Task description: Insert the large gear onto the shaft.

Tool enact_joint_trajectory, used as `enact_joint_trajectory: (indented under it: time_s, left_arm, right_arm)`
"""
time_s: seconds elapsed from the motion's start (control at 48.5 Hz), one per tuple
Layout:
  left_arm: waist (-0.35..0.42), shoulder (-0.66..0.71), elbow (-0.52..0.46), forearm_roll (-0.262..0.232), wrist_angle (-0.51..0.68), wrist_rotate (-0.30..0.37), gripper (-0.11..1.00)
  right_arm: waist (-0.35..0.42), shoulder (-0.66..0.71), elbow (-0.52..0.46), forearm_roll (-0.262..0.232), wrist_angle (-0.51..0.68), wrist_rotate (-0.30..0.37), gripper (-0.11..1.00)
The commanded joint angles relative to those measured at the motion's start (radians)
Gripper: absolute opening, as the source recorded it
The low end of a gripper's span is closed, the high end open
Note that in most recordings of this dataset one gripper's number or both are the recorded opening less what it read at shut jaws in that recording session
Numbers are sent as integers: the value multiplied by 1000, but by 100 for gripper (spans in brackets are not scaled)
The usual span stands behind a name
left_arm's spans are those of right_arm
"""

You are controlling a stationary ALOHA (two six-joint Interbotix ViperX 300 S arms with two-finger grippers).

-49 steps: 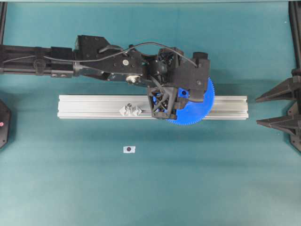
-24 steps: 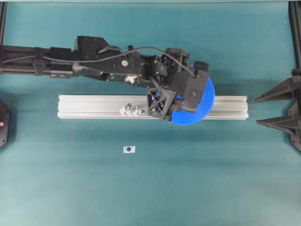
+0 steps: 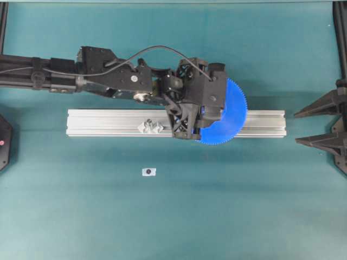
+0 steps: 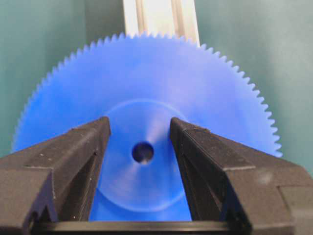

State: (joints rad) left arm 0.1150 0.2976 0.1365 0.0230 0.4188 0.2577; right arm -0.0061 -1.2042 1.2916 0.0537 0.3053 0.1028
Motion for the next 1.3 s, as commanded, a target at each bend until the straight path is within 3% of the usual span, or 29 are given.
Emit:
enact_joint_trajectory:
  time_s: [0.0, 0.227, 0.577, 0.721, 1.01, 1.278]
  left_arm:
    - [3, -12, 38, 3, 8, -15, 62]
    - [3, -41, 43, 3, 11, -29, 62]
    - [-2, -51, -143, 5, 167, 2, 57]
    - [-3, -55, -212, 5, 261, 2, 45]
    - [-11, -38, -295, 5, 316, 2, 2]
    - [-12, 41, -321, 5, 387, 3, 1]
  right_arm:
    - [-2, 8, -12, 0, -8, 9, 73]
    - [-2, 8, -12, -2, -9, 9, 73]
    - [-2, 8, -15, 0, -8, 9, 73]
    - [-2, 8, -14, -2, -9, 9, 73]
    - [-2, 8, -11, -2, -21, 9, 73]
    - [-2, 6, -9, 0, -21, 9, 73]
